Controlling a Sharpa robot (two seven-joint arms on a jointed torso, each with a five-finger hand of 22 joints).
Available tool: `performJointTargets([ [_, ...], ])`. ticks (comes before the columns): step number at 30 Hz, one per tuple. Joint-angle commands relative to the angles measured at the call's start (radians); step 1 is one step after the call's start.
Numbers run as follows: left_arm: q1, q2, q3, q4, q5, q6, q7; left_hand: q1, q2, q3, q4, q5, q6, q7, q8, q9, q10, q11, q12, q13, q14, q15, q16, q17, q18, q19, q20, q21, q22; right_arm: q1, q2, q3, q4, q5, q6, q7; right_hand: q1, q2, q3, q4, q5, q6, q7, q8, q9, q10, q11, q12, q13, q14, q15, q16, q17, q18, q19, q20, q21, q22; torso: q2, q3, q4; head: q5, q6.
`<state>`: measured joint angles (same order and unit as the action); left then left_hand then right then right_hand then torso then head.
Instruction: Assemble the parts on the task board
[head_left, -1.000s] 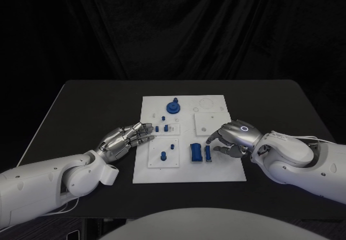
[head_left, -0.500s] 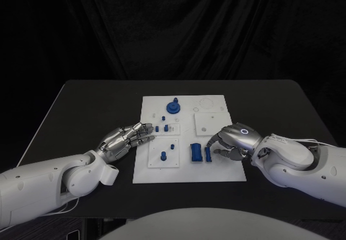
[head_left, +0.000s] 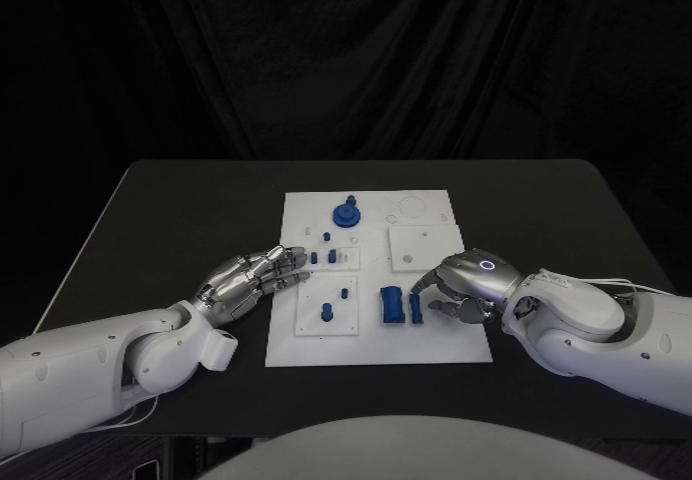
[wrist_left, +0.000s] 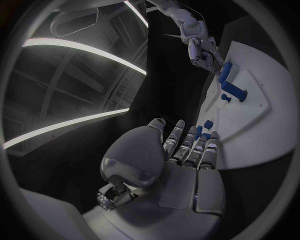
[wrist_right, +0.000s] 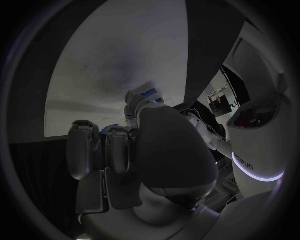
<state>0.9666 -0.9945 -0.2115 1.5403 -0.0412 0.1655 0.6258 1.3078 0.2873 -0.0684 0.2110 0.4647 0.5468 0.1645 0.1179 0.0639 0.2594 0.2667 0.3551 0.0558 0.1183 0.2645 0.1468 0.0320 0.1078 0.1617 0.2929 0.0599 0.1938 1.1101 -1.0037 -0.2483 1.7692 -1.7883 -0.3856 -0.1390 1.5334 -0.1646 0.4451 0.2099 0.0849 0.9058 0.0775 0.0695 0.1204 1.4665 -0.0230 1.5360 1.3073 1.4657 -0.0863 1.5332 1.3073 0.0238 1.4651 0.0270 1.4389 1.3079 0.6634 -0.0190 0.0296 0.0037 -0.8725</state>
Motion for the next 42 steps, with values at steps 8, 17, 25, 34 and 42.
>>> performJointTargets([
  [8,-0.003,0.002,0.000,0.001,0.004,0.012,0.008,-0.002,-0.001,0.010,-0.001,0.002,0.006,0.045,0.004,0.001,0.010,-0.001,0.006,0.001,0.004,0.001,0.005,0.002,-0.014,0.006,0.001,0.003,-0.001,-0.003,0.005,0.000,-0.002,-0.002,0.069,-0.064,-0.013,-0.002,0.016,-0.003,0.011,-0.053,0.006,-0.004,-0.030,0.001,0.007,-0.054,0.105,0.078,0.008,-0.020,0.139,0.019,0.025,0.006,-0.034,0.206,-0.001,-0.0003,0.0007,0.001,0.000],
  [17,-0.004,0.001,0.000,0.001,0.004,0.008,0.012,-0.002,-0.001,0.010,-0.001,0.002,0.006,0.045,0.004,0.001,0.010,-0.001,0.006,0.001,0.004,0.001,0.005,0.002,-0.014,0.006,0.001,0.003,-0.001,-0.003,-0.008,0.000,0.003,-0.002,-0.044,-0.040,-0.022,0.003,0.025,-0.003,0.049,-0.047,0.010,0.003,-0.038,0.004,0.011,-0.056,0.103,0.075,0.011,-0.028,0.123,0.021,0.021,0.009,-0.044,0.203,0.000,0.0000,0.0003,0.004,0.000],
  [25,-0.006,0.000,0.000,0.004,0.004,0.002,0.014,-0.002,-0.001,0.011,-0.001,0.002,0.010,0.045,0.005,0.002,0.011,0.000,0.008,0.002,0.005,0.001,0.007,0.002,-0.014,0.007,0.001,0.003,-0.001,-0.003,-0.033,0.000,0.022,-0.002,-0.176,0.010,-0.040,0.003,0.039,0.007,0.079,0.011,0.021,0.030,-0.037,0.002,0.020,-0.061,0.096,0.072,0.019,-0.040,0.103,0.022,0.019,0.016,-0.053,0.201,0.000,0.0005,0.0003,0.000,0.000],
  [34,-0.020,-0.005,0.000,0.012,0.004,0.002,0.014,-0.002,-0.001,0.011,-0.001,0.002,0.010,0.045,0.005,0.002,0.011,0.000,0.008,0.002,0.005,0.001,0.007,0.002,-0.014,0.007,0.001,0.003,-0.001,-0.005,-0.041,0.000,0.044,-0.002,-0.122,-0.002,-0.047,-0.009,0.030,0.001,0.074,0.088,0.003,0.059,-0.034,0.077,0.003,0.008,0.210,0.077,0.005,-0.033,0.115,0.011,0.045,0.004,-0.005,0.218,-0.001,0.0006,0.0004,-0.003,0.000],
  [42,-0.028,-0.009,0.000,0.015,0.004,0.002,0.014,-0.001,-0.002,0.013,-0.002,0.003,0.010,0.045,0.006,0.002,0.012,0.001,0.008,0.002,0.006,0.001,0.008,0.002,-0.014,0.007,0.001,0.003,-0.001,-0.008,-0.041,0.000,0.058,-0.002,-0.095,-0.009,-0.047,-0.011,0.026,-0.005,0.074,0.105,-0.001,0.062,-0.035,0.084,0.000,0.014,0.222,0.079,0.002,-0.030,0.120,0.009,0.048,0.002,0.000,0.219,-0.004,0.0014,-0.0013,-0.005,0.000],
])
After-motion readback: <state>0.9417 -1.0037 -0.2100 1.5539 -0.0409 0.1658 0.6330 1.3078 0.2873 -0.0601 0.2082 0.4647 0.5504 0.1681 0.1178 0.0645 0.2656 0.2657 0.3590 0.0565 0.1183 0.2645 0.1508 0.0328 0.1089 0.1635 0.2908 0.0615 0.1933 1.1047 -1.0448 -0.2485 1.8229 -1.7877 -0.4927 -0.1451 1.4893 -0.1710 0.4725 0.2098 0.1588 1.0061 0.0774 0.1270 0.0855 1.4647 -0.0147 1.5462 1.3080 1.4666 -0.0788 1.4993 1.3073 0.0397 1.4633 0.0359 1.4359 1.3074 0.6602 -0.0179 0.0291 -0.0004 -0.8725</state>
